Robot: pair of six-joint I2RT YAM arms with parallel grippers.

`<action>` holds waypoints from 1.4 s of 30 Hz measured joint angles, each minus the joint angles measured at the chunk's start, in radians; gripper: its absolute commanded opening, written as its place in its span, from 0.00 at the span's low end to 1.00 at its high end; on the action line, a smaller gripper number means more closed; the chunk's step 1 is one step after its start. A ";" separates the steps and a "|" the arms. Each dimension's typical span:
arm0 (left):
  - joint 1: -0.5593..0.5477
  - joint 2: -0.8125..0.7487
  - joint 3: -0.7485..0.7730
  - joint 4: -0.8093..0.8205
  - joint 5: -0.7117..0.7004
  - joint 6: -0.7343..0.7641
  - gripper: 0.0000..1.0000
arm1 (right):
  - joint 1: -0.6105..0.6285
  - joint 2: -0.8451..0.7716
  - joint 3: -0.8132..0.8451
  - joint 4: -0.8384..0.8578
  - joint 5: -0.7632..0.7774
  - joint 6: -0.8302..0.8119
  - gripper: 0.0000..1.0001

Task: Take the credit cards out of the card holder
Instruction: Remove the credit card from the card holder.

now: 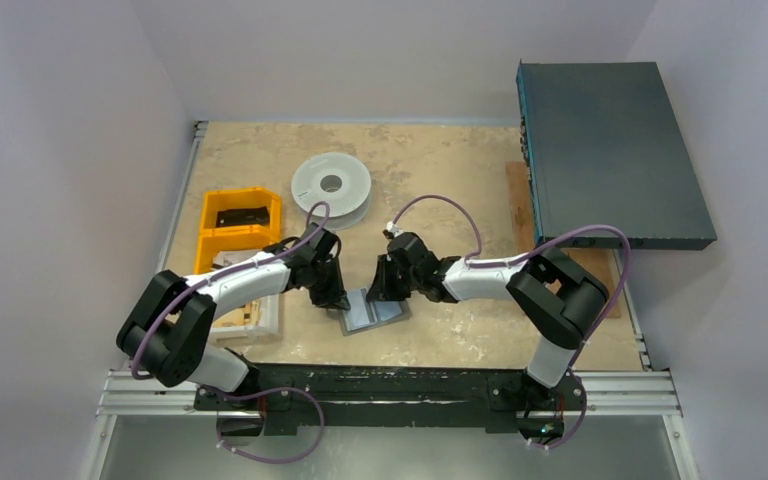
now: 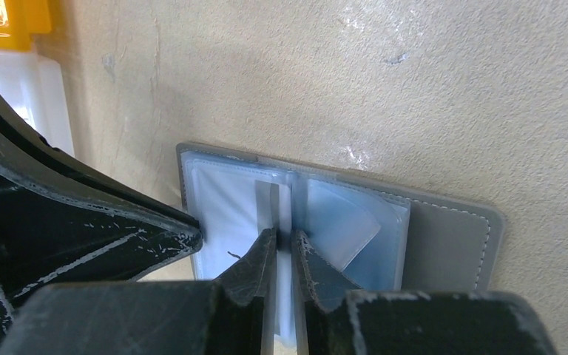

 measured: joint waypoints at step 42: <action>-0.034 0.051 0.061 -0.053 -0.007 -0.009 0.00 | -0.018 0.015 -0.003 0.027 -0.042 0.006 0.04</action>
